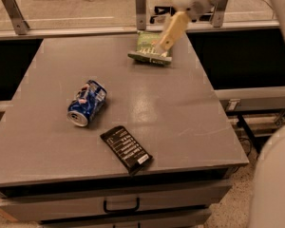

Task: Knock pepsi can over

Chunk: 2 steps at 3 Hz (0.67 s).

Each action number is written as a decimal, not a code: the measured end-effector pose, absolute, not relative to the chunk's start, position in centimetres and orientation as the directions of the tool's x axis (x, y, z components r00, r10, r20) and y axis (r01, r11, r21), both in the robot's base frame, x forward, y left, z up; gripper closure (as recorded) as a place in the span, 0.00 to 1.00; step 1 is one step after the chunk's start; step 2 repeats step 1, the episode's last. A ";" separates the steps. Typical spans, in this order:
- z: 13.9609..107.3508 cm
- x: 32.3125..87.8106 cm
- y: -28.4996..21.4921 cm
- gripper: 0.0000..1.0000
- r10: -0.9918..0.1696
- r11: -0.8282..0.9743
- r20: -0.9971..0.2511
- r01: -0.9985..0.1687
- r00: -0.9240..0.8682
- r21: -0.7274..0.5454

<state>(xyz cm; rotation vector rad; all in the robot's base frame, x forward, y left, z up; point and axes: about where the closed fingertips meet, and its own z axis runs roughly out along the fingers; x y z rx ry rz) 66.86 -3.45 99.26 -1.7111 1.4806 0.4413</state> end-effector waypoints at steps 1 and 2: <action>100.1 65.9 -7.7 0.00 -0.633 0.088 -0.746 -0.937 0.209 -0.337; 100.1 65.9 -7.7 0.00 -0.633 0.088 -0.746 -0.937 0.209 -0.337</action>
Offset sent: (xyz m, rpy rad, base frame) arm 0.0000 0.0000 0.0000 0.0000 0.0000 0.0000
